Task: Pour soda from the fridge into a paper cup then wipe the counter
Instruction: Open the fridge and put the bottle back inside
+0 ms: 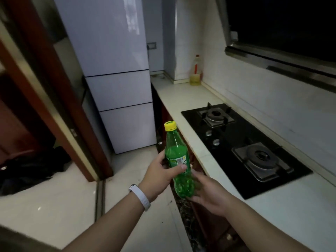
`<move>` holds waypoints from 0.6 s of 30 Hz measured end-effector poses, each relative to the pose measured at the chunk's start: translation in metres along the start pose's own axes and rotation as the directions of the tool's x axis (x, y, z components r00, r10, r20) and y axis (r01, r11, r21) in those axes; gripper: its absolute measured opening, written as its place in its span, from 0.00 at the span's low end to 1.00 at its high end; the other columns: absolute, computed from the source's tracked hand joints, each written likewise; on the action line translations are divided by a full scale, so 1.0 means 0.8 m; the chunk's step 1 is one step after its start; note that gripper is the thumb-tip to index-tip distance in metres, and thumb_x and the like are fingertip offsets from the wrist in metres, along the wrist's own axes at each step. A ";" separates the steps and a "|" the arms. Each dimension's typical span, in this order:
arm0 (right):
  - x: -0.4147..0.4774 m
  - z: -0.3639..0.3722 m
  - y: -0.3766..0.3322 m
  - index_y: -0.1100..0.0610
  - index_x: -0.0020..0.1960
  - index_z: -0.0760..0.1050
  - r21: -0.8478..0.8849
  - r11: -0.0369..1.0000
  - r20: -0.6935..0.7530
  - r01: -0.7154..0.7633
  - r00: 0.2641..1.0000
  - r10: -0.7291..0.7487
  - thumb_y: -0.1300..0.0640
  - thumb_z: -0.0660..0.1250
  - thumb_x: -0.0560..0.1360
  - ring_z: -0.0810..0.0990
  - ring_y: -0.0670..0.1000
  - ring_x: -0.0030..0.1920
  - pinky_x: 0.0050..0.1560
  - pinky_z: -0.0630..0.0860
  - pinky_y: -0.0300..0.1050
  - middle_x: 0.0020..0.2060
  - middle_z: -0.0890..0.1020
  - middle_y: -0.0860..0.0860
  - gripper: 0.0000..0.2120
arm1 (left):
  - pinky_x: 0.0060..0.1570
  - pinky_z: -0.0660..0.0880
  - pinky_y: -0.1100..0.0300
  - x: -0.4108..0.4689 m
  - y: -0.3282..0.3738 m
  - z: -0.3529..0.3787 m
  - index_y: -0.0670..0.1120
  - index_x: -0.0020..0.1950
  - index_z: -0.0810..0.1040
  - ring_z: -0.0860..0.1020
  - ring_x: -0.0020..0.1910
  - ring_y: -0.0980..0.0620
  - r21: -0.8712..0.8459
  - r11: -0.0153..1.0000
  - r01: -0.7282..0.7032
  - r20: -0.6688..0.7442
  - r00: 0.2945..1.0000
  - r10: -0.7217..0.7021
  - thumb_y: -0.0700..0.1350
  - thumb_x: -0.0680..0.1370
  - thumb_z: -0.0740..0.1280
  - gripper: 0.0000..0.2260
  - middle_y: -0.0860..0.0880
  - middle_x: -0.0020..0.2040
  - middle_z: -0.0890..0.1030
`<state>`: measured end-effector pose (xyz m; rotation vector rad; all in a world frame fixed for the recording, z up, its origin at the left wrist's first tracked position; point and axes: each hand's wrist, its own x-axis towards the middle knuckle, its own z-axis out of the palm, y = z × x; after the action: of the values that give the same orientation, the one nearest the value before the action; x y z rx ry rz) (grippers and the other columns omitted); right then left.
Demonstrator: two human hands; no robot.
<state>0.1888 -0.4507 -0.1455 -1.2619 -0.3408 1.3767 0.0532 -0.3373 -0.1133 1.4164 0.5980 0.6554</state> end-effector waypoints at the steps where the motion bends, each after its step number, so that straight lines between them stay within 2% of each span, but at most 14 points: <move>1: 0.015 0.012 0.000 0.55 0.65 0.77 -0.013 1.000 0.014 -0.017 1.000 0.017 0.48 0.63 0.79 0.82 0.58 0.59 0.63 0.76 0.57 0.58 0.83 0.57 0.18 | 0.52 0.79 0.57 0.003 -0.002 -0.017 0.47 0.61 0.79 0.83 0.54 0.48 -0.001 1.000 0.005 -0.036 0.999 -0.005 0.36 0.71 0.76 0.20 0.48 0.54 0.85; 4: 0.055 0.039 0.000 0.55 0.63 0.78 -0.051 0.997 0.058 -0.056 0.997 0.059 0.48 0.63 0.79 0.80 0.60 0.61 0.66 0.72 0.61 0.58 0.83 0.58 0.17 | 0.56 0.79 0.52 0.014 -0.006 -0.057 0.45 0.61 0.78 0.82 0.56 0.46 -0.014 1.000 0.013 -0.125 0.992 -0.015 0.36 0.70 0.76 0.21 0.46 0.55 0.85; 6: 0.080 0.050 -0.002 0.56 0.62 0.79 -0.085 0.993 0.076 -0.086 0.993 0.093 0.49 0.63 0.79 0.79 0.61 0.61 0.66 0.73 0.60 0.59 0.82 0.59 0.16 | 0.55 0.79 0.53 0.023 -0.010 -0.077 0.44 0.61 0.78 0.83 0.55 0.47 -0.014 1.000 0.010 -0.166 0.986 -0.012 0.35 0.71 0.76 0.20 0.47 0.54 0.85; 11: 0.150 0.071 -0.013 0.57 0.62 0.79 -0.126 0.979 0.131 -0.162 0.975 0.179 0.51 0.64 0.79 0.82 0.59 0.55 0.56 0.78 0.52 0.59 0.81 0.60 0.16 | 0.52 0.79 0.56 0.057 -0.024 -0.116 0.44 0.60 0.79 0.83 0.53 0.48 -0.037 0.999 0.026 -0.261 0.965 -0.034 0.32 0.71 0.75 0.19 0.46 0.54 0.85; 14: 0.203 0.080 -0.027 0.56 0.60 0.81 -0.147 0.972 0.177 -0.184 0.962 0.209 0.51 0.64 0.79 0.82 0.59 0.55 0.56 0.78 0.52 0.58 0.82 0.59 0.14 | 0.48 0.79 0.60 0.098 -0.029 -0.137 0.45 0.57 0.80 0.84 0.51 0.50 -0.041 0.999 0.035 -0.311 0.949 -0.046 0.31 0.71 0.74 0.17 0.47 0.52 0.86; 18: 0.281 0.086 -0.067 0.57 0.58 0.81 -0.157 0.966 0.209 -0.204 0.949 0.234 0.52 0.65 0.79 0.82 0.57 0.51 0.53 0.78 0.51 0.53 0.84 0.58 0.13 | 0.49 0.79 0.59 0.171 -0.027 -0.159 0.43 0.58 0.79 0.83 0.52 0.47 -0.034 0.998 0.049 -0.368 0.928 -0.058 0.33 0.70 0.74 0.18 0.45 0.53 0.85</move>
<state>0.2208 -0.2144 -0.1824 -1.2834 -0.4662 1.7197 0.0569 -0.1512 -0.1424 1.2557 0.9191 0.8919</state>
